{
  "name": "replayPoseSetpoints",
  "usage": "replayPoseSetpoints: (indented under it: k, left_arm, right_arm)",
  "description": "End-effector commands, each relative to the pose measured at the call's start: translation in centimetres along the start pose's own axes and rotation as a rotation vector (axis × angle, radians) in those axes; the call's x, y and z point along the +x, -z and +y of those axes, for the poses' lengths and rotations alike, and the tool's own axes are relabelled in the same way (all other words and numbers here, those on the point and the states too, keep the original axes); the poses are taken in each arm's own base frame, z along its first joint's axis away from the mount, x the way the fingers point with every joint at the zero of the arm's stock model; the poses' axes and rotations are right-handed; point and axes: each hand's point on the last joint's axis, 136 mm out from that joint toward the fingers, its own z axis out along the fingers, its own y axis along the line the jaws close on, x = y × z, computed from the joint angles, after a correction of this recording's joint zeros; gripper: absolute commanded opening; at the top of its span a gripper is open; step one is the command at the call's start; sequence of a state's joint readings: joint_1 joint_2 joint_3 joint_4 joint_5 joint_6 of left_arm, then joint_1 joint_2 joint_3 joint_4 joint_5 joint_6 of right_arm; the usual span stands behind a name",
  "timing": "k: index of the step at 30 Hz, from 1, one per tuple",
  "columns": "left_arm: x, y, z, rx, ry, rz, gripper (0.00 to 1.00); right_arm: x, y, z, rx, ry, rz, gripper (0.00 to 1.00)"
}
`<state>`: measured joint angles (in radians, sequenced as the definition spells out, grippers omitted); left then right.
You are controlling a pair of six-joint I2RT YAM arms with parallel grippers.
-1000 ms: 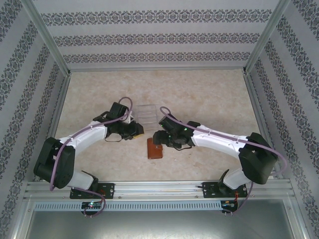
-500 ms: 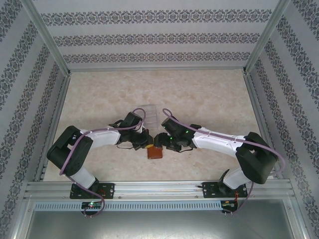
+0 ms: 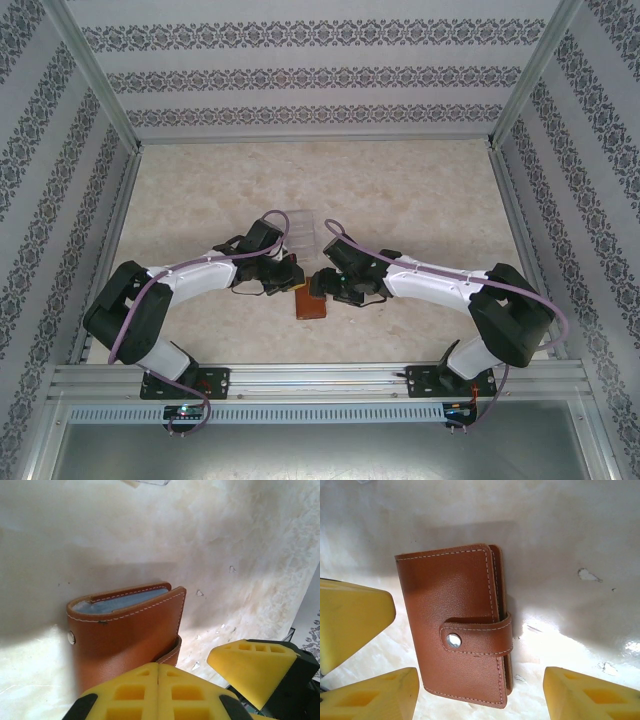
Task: Take the credit cards out of the card holder
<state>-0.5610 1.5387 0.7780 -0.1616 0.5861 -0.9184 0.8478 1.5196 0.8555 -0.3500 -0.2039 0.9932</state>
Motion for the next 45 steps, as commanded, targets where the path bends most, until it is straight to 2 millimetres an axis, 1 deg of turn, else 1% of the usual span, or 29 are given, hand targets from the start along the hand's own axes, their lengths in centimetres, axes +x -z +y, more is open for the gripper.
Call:
replayPoseSetpoints:
  k: [1, 5, 6, 13, 20, 28, 32, 33, 36, 42, 45]
  left_arm:
    - [0.0, -0.4, 1.1, -0.054, -0.018, 0.021, 0.00]
    - [-0.2, -1.4, 2.2, -0.083, -0.021, 0.042, 0.00]
    - [-0.2, -1.6, 2.5, -0.089, -0.018, 0.045, 0.00]
    - [0.3, -2.2, 3.7, -0.057, 0.000, 0.063, 0.00]
    - [0.5, -2.2, 3.6, 0.005, 0.012, 0.073, 0.00]
    - [0.9, -2.3, 4.0, -0.008, -0.006, 0.095, 0.00]
    - [0.9, -2.4, 4.4, -0.029, -0.013, 0.104, 0.00]
    - [0.9, -2.4, 4.5, -0.033, -0.014, 0.107, 0.00]
    - [0.9, -2.4, 4.1, -0.024, -0.019, 0.112, 0.00]
    - [0.2, -1.2, 1.7, 0.025, -0.036, 0.091, 0.00]
    - [-0.2, -0.5, 1.1, 0.017, -0.046, 0.076, 0.00]
  right_arm:
    - [0.0, 0.1, 0.4, 0.011, -0.002, 0.011, 0.67]
    - [0.1, -0.3, 0.5, 0.026, 0.003, 0.022, 0.67]
    - [0.2, -0.4, 0.5, 0.031, 0.006, 0.026, 0.66]
    - [0.3, -1.3, 0.4, 0.093, 0.033, 0.038, 0.65]
    - [0.6, -2.8, 0.0, 0.165, 0.081, 0.065, 0.64]
    - [0.9, -3.7, -1.4, 0.304, 0.162, 0.066, 0.66]
    - [1.2, -4.1, -1.6, 0.326, 0.184, 0.069, 0.65]
    - [1.2, -4.0, -1.6, 0.322, 0.189, 0.065, 0.63]
    - [1.1, -3.3, -1.4, 0.309, 0.198, 0.034, 0.62]
    - [0.0, -1.0, -0.1, 0.249, 0.278, -0.047, 0.62]
    - [-0.2, -0.2, 0.1, 0.245, 0.332, -0.062, 0.62]
